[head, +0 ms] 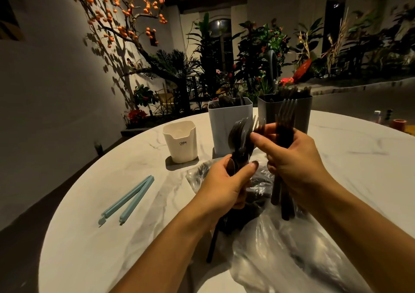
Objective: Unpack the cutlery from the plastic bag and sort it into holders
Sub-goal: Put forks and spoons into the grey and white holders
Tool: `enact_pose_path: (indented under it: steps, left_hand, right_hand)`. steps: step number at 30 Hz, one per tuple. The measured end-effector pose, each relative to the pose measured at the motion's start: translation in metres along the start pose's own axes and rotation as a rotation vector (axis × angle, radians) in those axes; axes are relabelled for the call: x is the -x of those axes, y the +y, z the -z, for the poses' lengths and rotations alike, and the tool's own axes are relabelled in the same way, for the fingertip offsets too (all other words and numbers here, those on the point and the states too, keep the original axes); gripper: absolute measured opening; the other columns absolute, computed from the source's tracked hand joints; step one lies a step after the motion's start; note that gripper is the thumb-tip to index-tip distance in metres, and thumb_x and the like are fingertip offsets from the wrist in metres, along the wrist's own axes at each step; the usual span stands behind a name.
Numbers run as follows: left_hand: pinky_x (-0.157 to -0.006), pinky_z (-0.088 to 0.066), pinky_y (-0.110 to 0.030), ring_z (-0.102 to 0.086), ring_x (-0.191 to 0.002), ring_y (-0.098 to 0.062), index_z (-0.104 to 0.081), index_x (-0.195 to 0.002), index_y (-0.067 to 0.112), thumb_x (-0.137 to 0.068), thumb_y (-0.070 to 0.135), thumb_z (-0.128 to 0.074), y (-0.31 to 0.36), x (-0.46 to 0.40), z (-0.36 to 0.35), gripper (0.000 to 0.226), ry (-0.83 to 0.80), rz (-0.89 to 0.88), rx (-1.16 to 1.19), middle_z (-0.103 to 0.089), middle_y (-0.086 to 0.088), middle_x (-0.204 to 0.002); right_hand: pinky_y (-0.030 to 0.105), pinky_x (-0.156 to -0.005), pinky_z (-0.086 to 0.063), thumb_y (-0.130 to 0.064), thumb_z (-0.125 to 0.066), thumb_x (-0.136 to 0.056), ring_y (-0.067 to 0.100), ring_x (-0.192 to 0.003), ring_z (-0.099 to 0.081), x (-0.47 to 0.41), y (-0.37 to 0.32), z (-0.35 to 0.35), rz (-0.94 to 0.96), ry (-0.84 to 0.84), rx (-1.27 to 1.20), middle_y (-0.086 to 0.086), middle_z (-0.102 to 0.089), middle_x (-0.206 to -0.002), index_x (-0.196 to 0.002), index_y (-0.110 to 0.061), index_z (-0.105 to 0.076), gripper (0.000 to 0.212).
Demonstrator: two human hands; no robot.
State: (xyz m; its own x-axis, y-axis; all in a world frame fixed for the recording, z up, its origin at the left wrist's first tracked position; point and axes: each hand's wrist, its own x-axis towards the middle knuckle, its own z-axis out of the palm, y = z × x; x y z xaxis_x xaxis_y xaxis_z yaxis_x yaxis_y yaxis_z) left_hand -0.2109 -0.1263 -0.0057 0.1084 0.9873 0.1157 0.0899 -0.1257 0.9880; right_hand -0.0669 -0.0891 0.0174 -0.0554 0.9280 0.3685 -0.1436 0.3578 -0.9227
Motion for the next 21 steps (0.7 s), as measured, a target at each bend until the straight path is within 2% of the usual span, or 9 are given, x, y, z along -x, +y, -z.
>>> enact_pose_path:
  steps: [4, 7, 8, 10, 11, 13, 16, 18, 21]
  left_hand:
    - [-0.046, -0.038, -0.022, -0.043, -0.048, -0.006, -0.056, -0.104, 0.023, -0.097, 0.038, -0.06, -0.003, -0.001, -0.001, 0.017, 0.032, -0.044, -0.095, -0.041, 0.0, -0.061]
    - [-0.046, -0.039, -0.019, -0.045, -0.054, -0.009, -0.053, -0.126, 0.024, -0.094, 0.045, -0.061, -0.006, -0.003, -0.001, 0.039, 0.053, -0.018, -0.18, -0.043, -0.023, -0.087]
    - [-0.047, -0.039, -0.019, -0.045, -0.054, -0.009, -0.053, -0.126, 0.026, -0.094, 0.046, -0.061, -0.007, -0.003, -0.001, 0.039, 0.061, -0.02, -0.202, -0.042, -0.022, -0.082]
    - [-0.05, -0.038, -0.021, -0.045, -0.053, -0.007, -0.054, -0.118, 0.03, -0.096, 0.043, -0.061, -0.008, -0.002, -0.002, 0.026, 0.068, -0.057, -0.254, -0.047, 0.002, -0.066]
    - [-0.053, -0.04, -0.021, -0.048, -0.055, -0.007, -0.053, -0.114, 0.033, -0.097, 0.041, -0.061, -0.009, -0.002, -0.003, 0.021, 0.076, -0.071, -0.286, -0.054, 0.008, -0.069]
    - [-0.067, -0.048, -0.022, -0.059, -0.073, -0.006, -0.047, -0.115, 0.04, -0.099, 0.038, -0.059, -0.01, -0.003, -0.003, 0.02, 0.094, -0.091, -0.356, -0.066, 0.01, -0.091]
    - [-0.081, -0.05, -0.021, -0.062, -0.095, -0.005, -0.043, -0.115, 0.044, -0.1, 0.034, -0.058, -0.009, -0.002, -0.002, 0.023, 0.104, -0.098, -0.393, -0.065, 0.01, -0.111]
    - [-0.072, -0.048, -0.017, -0.06, -0.086, -0.003, -0.042, -0.111, 0.046, -0.099, 0.035, -0.059, -0.006, -0.001, -0.002, 0.023, 0.096, -0.106, -0.374, -0.063, 0.012, -0.104]
    - [-0.055, -0.046, -0.016, -0.055, -0.06, -0.003, -0.045, -0.103, 0.048, -0.097, 0.038, -0.061, -0.003, -0.001, -0.001, 0.02, 0.07, -0.082, -0.29, -0.061, 0.016, -0.079]
  right_hand:
    - [0.019, -0.047, -0.039, -0.036, -0.072, -0.078, 0.006, -0.052, -0.046, 0.003, -0.005, 0.002, -0.09, -0.07, -0.064, -0.002, -0.052, -0.062, -0.103, -0.012, -0.066, 0.036]
    - [0.019, -0.045, -0.037, -0.036, -0.076, -0.067, 0.005, -0.048, -0.047, 0.007, -0.007, -0.002, -0.082, -0.115, -0.009, 0.0, -0.056, -0.062, -0.097, -0.013, -0.071, 0.038]
    - [0.018, -0.045, -0.038, -0.033, -0.077, -0.065, 0.004, -0.047, -0.048, 0.007, -0.006, -0.002, -0.083, -0.102, -0.004, -0.001, -0.057, -0.06, -0.097, -0.012, -0.071, 0.039]
    - [0.017, -0.044, -0.038, -0.031, -0.077, -0.063, 0.003, -0.044, -0.048, 0.004, -0.004, -0.002, -0.115, -0.072, -0.017, -0.005, -0.056, -0.052, -0.102, -0.001, -0.068, 0.05]
    - [0.018, -0.042, -0.036, -0.031, -0.078, -0.063, 0.005, -0.043, -0.045, 0.003, -0.003, -0.001, -0.141, -0.063, -0.035, -0.003, -0.053, -0.052, -0.106, 0.005, -0.066, 0.057]
    - [0.019, -0.041, -0.035, -0.031, -0.079, -0.063, 0.008, -0.044, -0.039, 0.002, -0.003, -0.002, -0.191, -0.061, -0.073, 0.004, -0.047, -0.057, -0.109, 0.008, -0.063, 0.062]
    - [0.017, -0.043, -0.038, -0.026, -0.078, -0.072, 0.007, -0.045, -0.04, 0.003, -0.003, -0.002, -0.231, -0.067, -0.112, 0.004, -0.048, -0.06, -0.09, -0.005, -0.067, 0.03]
    - [0.017, -0.044, -0.039, -0.024, -0.076, -0.078, 0.008, -0.05, -0.043, 0.002, -0.002, -0.001, -0.233, -0.062, -0.127, 0.003, -0.053, -0.064, -0.085, -0.011, -0.067, 0.017]
    - [0.017, -0.045, -0.039, -0.028, -0.074, -0.081, 0.01, -0.054, -0.042, 0.0, -0.003, 0.002, -0.234, -0.023, -0.142, 0.003, -0.052, -0.066, -0.098, -0.008, -0.069, 0.027]
